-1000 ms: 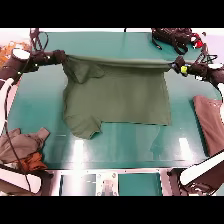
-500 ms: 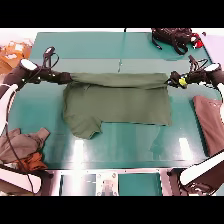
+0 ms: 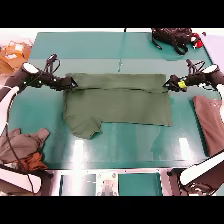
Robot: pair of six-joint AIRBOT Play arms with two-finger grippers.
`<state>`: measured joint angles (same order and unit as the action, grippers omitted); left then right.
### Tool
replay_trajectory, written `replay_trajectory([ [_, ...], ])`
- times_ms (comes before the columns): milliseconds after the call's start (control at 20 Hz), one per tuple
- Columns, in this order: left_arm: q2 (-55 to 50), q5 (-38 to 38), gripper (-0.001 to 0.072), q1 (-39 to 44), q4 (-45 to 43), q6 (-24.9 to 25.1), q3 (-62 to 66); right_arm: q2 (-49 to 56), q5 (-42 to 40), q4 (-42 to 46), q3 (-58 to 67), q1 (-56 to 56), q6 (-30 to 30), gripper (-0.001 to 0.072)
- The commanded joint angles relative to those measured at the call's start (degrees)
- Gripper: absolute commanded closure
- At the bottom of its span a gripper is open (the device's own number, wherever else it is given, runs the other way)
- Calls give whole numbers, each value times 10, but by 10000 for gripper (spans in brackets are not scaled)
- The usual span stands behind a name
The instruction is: Fold the shirts.
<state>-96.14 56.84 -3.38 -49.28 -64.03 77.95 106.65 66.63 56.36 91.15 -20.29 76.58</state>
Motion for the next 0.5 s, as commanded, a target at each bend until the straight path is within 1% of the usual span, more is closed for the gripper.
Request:
replay_trajectory([
  [0, 1, 119, 9, -29, -3, -49, 30, -23, 64, 76, 26, -28, 74, 395],
  [50, 1, 161, 37, -44, -3, -70, 45, -37, 85, 96, 24, -39, 88, 516],
  [100, 1, 204, 347, -59, -2, -86, 59, -53, 107, 104, 16, -49, 92, 594],
  [150, 3, 240, 661, -69, 0, -87, 68, -71, 118, 103, -3, -55, 96, 604],
  [200, 8, 267, 684, -73, 1, -98, 70, -94, 121, 104, -31, -58, 99, 691],
  [250, 14, 282, 685, -74, -6, -111, 68, -120, 121, 104, -67, -59, 100, 690],
  [350, 48, 304, 685, -67, -51, -134, 51, -179, 118, 105, -150, -59, 100, 691],
  [450, 123, 288, 685, -62, -103, -155, -21, -254, 104, 108, -256, -67, 111, 691],
])
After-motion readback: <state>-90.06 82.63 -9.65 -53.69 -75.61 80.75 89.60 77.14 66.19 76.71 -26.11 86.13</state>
